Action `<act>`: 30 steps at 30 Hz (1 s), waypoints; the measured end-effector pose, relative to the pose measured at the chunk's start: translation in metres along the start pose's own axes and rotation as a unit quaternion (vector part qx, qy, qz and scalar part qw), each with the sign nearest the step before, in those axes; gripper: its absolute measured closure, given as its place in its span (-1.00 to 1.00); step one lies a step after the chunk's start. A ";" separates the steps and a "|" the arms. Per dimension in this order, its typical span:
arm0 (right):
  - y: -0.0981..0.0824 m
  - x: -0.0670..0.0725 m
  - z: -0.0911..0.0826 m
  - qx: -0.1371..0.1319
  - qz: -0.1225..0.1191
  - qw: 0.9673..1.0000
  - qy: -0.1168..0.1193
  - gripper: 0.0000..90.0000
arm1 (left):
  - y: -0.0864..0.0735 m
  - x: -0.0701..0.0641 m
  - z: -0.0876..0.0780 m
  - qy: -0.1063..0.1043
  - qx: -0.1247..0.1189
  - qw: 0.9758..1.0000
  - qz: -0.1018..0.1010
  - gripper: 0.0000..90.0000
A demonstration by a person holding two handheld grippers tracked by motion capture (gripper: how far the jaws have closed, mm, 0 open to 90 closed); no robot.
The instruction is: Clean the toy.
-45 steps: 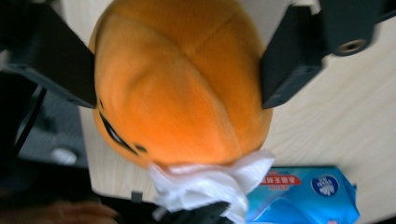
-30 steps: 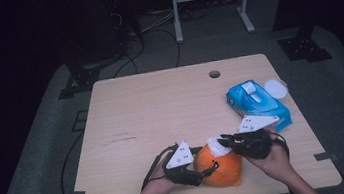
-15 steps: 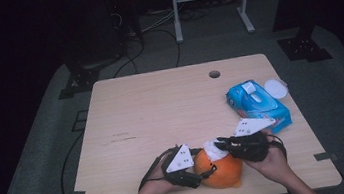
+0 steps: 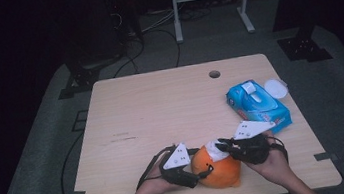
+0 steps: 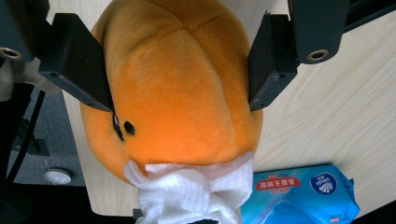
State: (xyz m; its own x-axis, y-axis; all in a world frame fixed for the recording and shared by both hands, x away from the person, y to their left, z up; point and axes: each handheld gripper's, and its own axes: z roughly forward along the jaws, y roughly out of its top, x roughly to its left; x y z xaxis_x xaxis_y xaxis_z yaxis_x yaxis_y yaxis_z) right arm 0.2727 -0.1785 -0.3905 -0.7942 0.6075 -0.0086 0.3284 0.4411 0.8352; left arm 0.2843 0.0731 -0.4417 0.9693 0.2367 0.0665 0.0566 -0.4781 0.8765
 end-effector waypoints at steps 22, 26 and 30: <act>-0.013 -0.014 -0.006 0.008 0.023 1.000 0.010 0.78 | -0.009 0.009 -0.004 -0.010 0.012 1.000 -0.026 -0.40; -0.025 -0.028 -0.012 0.014 0.045 0.999 -0.002 0.78 | -0.010 0.010 -0.004 -0.012 0.010 0.999 -0.032 -0.40; -0.031 -0.032 -0.017 0.014 0.058 0.998 -0.009 0.78 | -0.011 0.012 -0.002 -0.014 0.009 0.999 -0.038 -0.40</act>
State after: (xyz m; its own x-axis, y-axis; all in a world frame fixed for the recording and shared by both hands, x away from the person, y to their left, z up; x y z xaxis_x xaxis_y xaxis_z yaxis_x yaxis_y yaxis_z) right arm 0.2791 -0.2229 -0.4062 -0.7402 0.6680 0.0771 0.4319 0.3844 0.8159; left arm 0.2944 0.0830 -0.4492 0.9684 0.2492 -0.0134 0.1340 -0.4740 0.8703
